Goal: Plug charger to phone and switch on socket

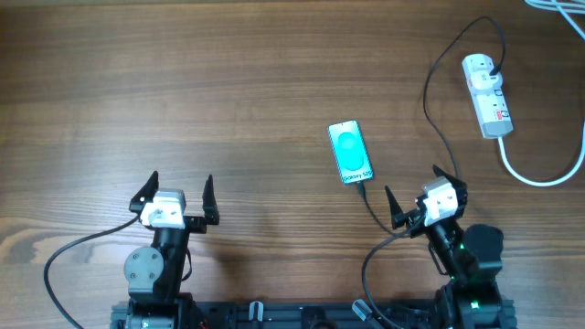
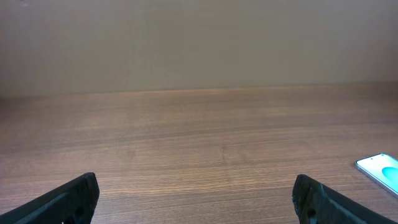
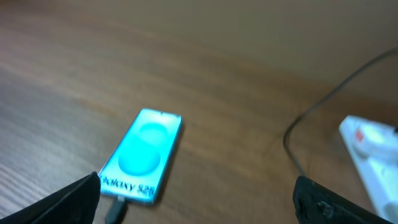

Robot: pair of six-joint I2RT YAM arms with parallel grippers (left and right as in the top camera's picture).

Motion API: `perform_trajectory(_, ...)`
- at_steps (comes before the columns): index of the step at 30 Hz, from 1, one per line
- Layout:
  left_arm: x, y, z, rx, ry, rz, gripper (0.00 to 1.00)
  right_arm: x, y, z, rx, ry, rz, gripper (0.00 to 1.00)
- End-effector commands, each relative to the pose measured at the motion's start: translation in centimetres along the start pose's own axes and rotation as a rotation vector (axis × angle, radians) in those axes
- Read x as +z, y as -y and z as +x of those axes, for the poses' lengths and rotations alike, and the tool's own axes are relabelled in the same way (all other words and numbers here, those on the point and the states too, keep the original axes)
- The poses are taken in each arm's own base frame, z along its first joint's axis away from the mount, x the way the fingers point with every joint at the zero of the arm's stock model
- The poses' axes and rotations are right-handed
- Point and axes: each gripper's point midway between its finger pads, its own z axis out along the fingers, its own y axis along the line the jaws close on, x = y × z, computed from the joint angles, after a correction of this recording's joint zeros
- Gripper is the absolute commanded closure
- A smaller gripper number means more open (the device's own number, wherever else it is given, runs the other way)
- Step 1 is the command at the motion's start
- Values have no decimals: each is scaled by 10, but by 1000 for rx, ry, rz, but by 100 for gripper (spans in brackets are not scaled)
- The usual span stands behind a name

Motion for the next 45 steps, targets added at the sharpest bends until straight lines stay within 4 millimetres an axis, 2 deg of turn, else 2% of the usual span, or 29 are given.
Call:
perform_trajectory(1,0,-1,2,19,-4,-9,0,-8,5,-23,-26,99,45,0)
perform_trajectory(5,0,-1,2,19,-4,-9,0,-19,12,-48,-52,207,95,0)
perform_trajectory(12,0,-1,2,19,-4,-9,0,-19,16,-46,-19,202,113,0)
perform_trajectory(16,0,-1,2,19,-4,-9,0,-22,40,-39,152,182,241,0)
perform_trajectory(45,0,-1,2,19,-4,-9,0,-21,39,-38,151,176,235,0)
